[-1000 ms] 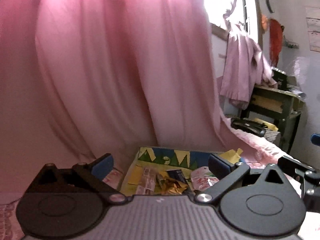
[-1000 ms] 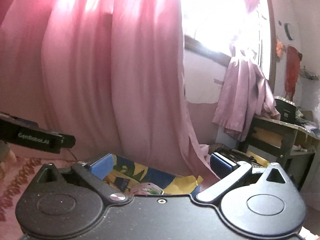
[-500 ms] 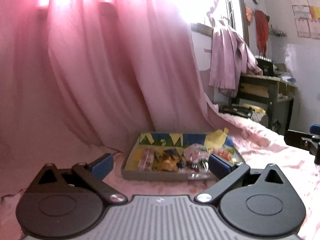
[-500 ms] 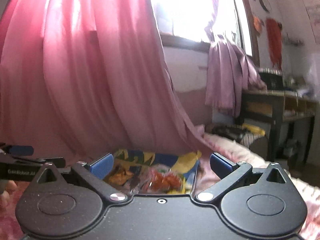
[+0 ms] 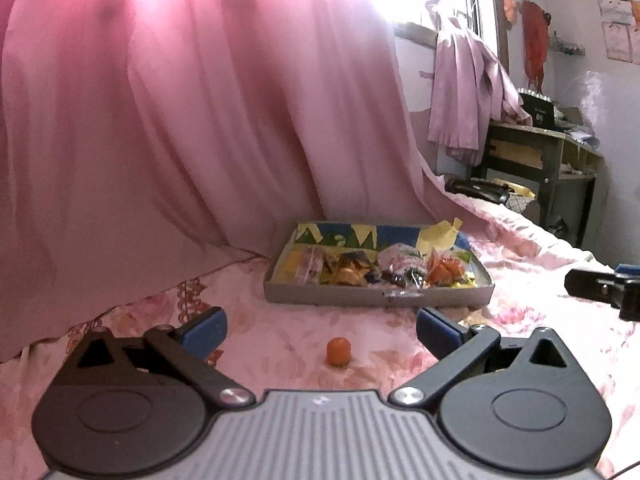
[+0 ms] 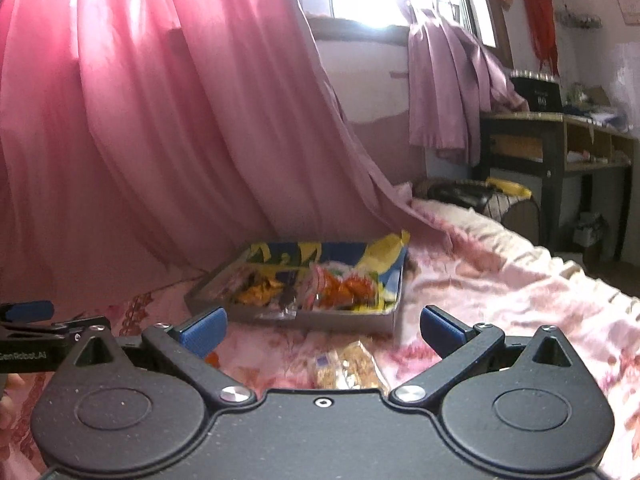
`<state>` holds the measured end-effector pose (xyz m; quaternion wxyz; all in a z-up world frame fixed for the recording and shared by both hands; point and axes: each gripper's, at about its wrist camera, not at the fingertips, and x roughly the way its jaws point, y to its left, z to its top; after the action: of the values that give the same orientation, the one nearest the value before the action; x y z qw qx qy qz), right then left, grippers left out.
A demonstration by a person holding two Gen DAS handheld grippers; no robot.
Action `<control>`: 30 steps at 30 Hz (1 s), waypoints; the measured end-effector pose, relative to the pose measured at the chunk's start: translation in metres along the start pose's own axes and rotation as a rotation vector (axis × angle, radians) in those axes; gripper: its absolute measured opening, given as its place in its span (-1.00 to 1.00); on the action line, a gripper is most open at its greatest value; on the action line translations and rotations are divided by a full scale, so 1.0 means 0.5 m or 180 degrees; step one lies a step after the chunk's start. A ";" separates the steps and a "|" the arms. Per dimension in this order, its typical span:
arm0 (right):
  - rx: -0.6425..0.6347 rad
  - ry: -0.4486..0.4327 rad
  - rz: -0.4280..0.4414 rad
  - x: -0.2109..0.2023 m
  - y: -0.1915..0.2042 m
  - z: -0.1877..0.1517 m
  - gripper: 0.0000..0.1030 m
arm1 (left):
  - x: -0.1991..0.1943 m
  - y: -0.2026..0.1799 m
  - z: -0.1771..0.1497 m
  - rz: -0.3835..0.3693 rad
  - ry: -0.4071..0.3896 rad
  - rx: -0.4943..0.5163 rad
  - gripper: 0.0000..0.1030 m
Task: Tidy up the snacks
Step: 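Withdraw both tools back over the crumbly snack bag and orange ball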
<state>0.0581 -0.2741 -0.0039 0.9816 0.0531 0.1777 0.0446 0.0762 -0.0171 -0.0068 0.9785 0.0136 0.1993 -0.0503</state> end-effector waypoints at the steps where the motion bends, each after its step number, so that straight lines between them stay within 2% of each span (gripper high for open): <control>1: 0.0003 0.0038 -0.0009 0.001 0.001 -0.003 0.99 | -0.002 0.000 -0.002 0.0003 0.0016 0.0005 0.99; 12: -0.0124 0.0438 -0.0057 0.030 0.021 -0.023 0.99 | 0.004 0.002 -0.015 0.0092 0.0243 -0.0002 0.99; 19: -0.0158 0.0591 -0.0051 0.046 0.026 -0.026 0.99 | 0.031 0.011 -0.018 0.0035 0.0577 -0.0096 0.99; 25: -0.0060 0.0826 -0.0039 0.077 0.018 -0.028 0.99 | 0.069 0.024 -0.016 -0.0023 0.0813 -0.0190 0.99; 30: 0.0073 0.0946 -0.0017 0.102 0.005 -0.026 0.99 | 0.102 0.030 -0.009 -0.0024 0.0888 -0.0184 0.99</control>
<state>0.1009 -0.2653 -0.0333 0.9440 0.0566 0.3217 0.0473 0.1225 -0.0066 -0.0309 0.9411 -0.0084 0.3348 -0.0459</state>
